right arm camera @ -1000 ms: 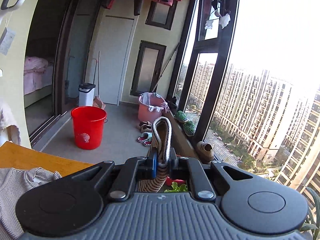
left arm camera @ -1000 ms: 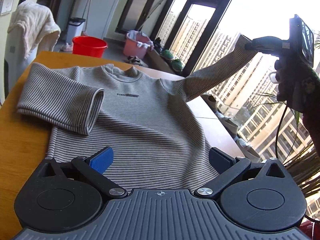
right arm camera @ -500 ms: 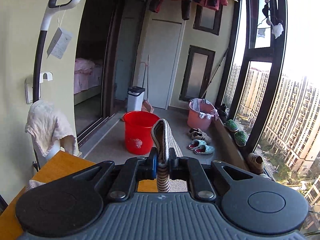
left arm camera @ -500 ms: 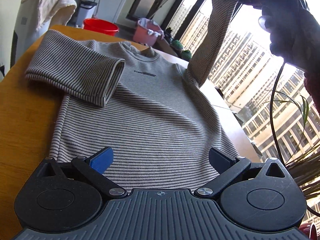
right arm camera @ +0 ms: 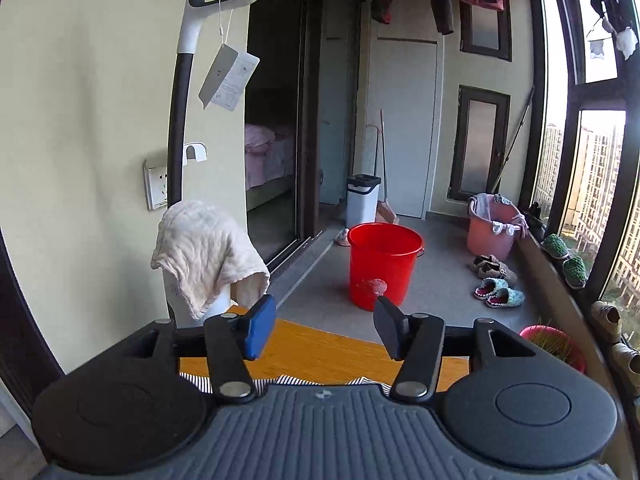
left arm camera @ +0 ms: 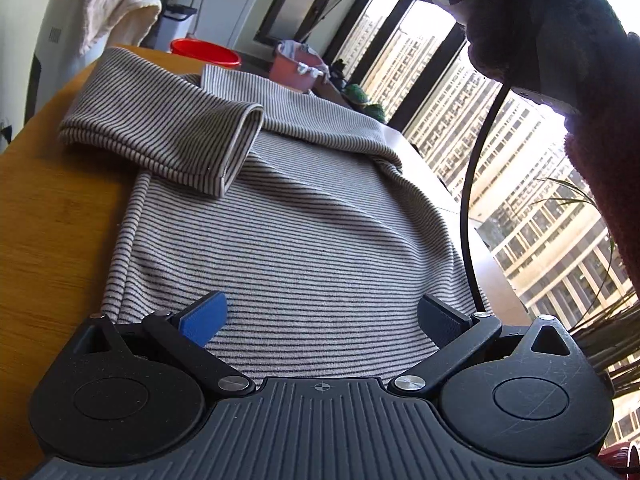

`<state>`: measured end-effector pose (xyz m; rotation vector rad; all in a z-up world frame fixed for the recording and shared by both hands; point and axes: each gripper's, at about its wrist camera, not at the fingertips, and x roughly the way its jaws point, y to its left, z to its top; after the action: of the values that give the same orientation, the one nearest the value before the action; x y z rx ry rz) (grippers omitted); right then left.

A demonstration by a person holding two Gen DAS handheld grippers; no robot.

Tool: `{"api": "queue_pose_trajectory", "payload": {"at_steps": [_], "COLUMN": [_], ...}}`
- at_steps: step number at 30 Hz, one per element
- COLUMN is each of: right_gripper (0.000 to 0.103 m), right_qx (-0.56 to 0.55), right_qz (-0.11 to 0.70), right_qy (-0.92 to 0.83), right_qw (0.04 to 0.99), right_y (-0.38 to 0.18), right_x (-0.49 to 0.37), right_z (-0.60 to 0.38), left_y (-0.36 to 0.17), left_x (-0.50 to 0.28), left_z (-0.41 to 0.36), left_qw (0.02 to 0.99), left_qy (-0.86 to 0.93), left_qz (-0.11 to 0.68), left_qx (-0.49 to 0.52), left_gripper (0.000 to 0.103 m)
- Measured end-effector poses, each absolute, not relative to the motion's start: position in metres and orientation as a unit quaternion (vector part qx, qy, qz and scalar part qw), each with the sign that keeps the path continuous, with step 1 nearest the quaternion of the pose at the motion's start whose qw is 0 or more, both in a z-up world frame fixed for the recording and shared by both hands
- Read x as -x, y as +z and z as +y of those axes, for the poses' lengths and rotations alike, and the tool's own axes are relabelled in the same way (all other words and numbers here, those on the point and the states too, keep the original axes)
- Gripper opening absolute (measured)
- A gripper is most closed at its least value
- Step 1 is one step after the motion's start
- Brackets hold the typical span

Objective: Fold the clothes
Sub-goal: 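Lift the sleeve with the right gripper and fold it across the sweater body, then grasp the sweater hem edge with the left gripper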

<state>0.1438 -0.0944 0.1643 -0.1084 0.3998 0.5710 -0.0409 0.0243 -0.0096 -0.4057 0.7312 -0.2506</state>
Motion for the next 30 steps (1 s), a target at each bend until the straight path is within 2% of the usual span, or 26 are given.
{"api": "queue_pose_trajectory", "payload": {"at_steps": [4,6,9,14,17,20,24,28,30], "right_gripper": [0.066,0.077,0.087,0.095,0.097,0.099,0.101,0.101,0.101], "right_qx": [-0.024,-0.054,-0.107,-0.22,-0.265,-0.28,-0.295,-0.277,-0.27], "right_qz": [0.218,0.225,0.238,0.287,0.307,0.31,0.319,0.323,0.326], "right_qy": [0.302,0.319,0.352,0.401,0.418,0.422,0.436,0.441,0.446], "right_qw": [0.928,0.919,0.899,0.842,0.813,0.805,0.788,0.79,0.789], "right_y": [0.148,0.134,0.103,0.046,0.02,0.004,-0.012,-0.015,-0.016], "right_x": [-0.12,-0.103,-0.078,-0.05,-0.032,-0.015,-0.004,0.001,0.003], "right_z": [-0.156,-0.186,-0.226,-0.27,-0.285,-0.292,-0.289,-0.281,-0.276], "left_y": [-0.012,-0.012,-0.012,-0.014,-0.01,0.007,0.031,0.034,0.03], "left_x": [0.042,0.045,0.047,0.046,0.042,0.035,0.013,-0.014,-0.027], "left_z": [0.017,0.009,0.0,-0.013,-0.017,-0.01,-0.005,0.002,0.005], "left_qw": [0.913,0.919,0.924,0.929,0.933,0.949,0.958,0.945,0.939], "left_qy": [-0.113,-0.108,-0.106,-0.109,-0.082,-0.024,0.055,0.053,0.061], "left_qz": [0.348,0.347,0.345,0.347,0.347,0.315,0.257,0.297,0.318], "left_qx": [0.179,0.155,0.126,0.063,0.036,-0.005,-0.115,-0.13,-0.116], "left_gripper": [0.103,0.103,0.103,0.103,0.103,0.103,0.1,0.086,0.086]}}
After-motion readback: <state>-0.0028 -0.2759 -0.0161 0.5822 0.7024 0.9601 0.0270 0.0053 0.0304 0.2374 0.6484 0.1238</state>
